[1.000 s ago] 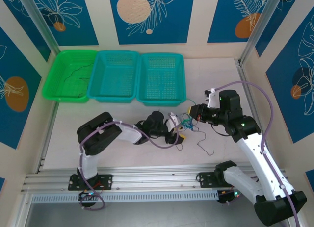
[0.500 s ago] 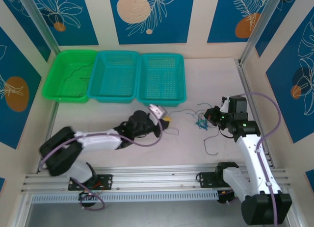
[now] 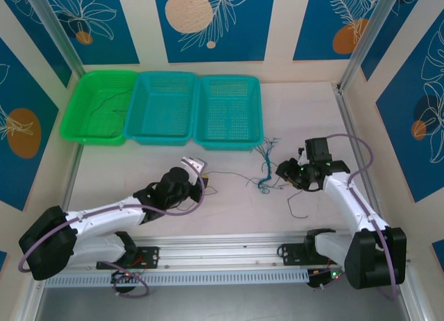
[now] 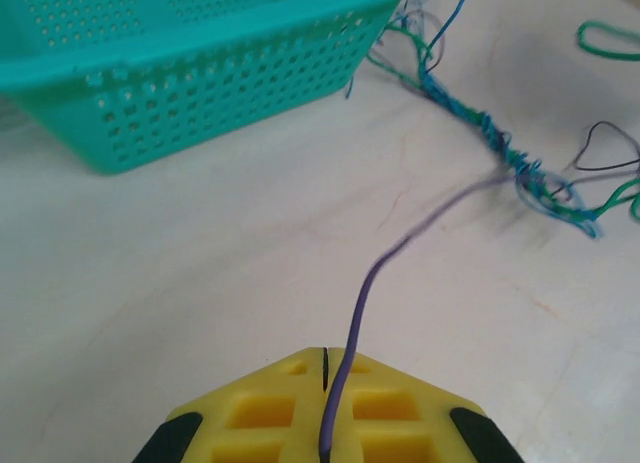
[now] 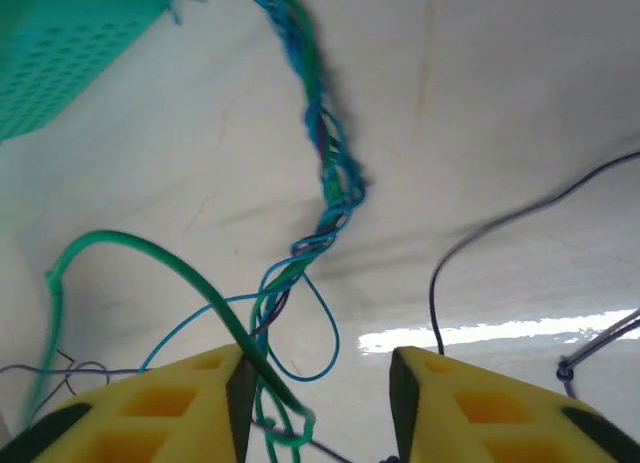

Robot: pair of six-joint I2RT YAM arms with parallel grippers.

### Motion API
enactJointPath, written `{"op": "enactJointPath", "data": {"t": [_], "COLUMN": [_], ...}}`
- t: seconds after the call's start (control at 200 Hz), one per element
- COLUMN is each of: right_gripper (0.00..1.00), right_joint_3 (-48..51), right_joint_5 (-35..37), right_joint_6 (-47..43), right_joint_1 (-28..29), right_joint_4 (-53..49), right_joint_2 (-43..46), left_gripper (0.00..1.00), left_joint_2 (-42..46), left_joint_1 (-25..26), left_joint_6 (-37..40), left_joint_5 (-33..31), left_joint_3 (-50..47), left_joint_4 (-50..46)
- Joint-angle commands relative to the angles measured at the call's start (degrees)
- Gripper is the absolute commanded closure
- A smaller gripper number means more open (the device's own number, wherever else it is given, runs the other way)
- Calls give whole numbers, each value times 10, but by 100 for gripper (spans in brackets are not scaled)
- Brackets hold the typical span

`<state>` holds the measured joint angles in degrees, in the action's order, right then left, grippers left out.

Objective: Untangle the cables

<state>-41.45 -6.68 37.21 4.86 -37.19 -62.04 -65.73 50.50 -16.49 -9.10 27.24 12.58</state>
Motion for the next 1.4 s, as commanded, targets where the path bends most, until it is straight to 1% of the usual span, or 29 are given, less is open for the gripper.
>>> {"op": "enactJointPath", "data": {"t": [0.0, 0.085, 0.18, 0.205, 0.245, 0.265, 0.295, 0.4, 0.54, 0.595, 0.7, 0.835, 1.0, 1.06, 1.095, 1.135, 1.175, 1.215, 1.28, 1.34, 1.395], "right_gripper": [49, 47, 47, 47, 43, 41, 40, 42, 43, 43, 44, 45, 59, 71, 83, 90, 94, 96, 97, 96, 96], "right_joint_3": [-56, -75, -81, -79, -73, -68, -61, -63, -70, -70, -77, -107, -134, -140, -139, -136, -131, -124, -110, -97, -85], "right_joint_5": [46, 80, 116, 120, 125, 124, 120, 112, 170, 171, 151, 194, 206, 222, 232, 243, 251, 258, 264, 272, 278], "right_joint_6": [-14, -9, 0, -1, -1, 1, 6, 34, 77, 78, 73, 73, 71, 72, 73, 75, 77, 79, 81, 80, 76], "right_joint_1": [10, 25, 67, 79, 95, 98, 101, 113, 150, 157, 160, 165, 170, 170, 170, 168, 162, 152, 126, 94, 58], "right_joint_4": [-43, -56, -44, -34, -15, -4, 7, 15, 27, 50, 84, 77, 74, 68, 70, 70, 70, 73, 74, 72, 70], "right_joint_2": [49, 90, 126, 131, 133, 131, 121, 46, -79, -119, -193, -276, -350, -363, -365, -362, -355, -344, -319, -289, -261], "left_gripper": [100, 100, 100, 100, 100, 100, 100, 100, 100, 100, 100, 100, 100, 100, 100, 100, 100, 100, 100, 100, 100], "left_joint_2": [7, 14, 20, 21, 23, 24, 26, 36, 51, 56, 67, 92, 131, 144, 152, 160, 170, 180, 207, 238, 269], "left_joint_1": [-4, -4, -4, -3, -3, -4, -4, -3, -4, -3, -4, -3, -4, -3, -3, -4, -3, -4, -4, -9, -20], "left_joint_6": [-20, -22, -22, -21, -21, -21, -21, -23, -27, -27, -27, -28, -28, -24, -20, -15, -14, -13, -17, -31, -46], "left_joint_5": [-27, -26, -27, -27, -30, -30, -31, -28, -27, -27, -24, -33, -46, -45, -45, -46, -53, -66, -101, -141, -164], "left_joint_3": [-12, -18, -21, -23, -23, -23, -23, -25, -29, -31, -32, -40, -48, -49, -51, -51, -51, -50, -48, -49, -51], "left_joint_4": [-22, -21, -27, -30, -35, -36, -38, -44, -49, -53, -65, -79, -100, -108, -113, -120, -132, -150, -188, -230, -267]}}
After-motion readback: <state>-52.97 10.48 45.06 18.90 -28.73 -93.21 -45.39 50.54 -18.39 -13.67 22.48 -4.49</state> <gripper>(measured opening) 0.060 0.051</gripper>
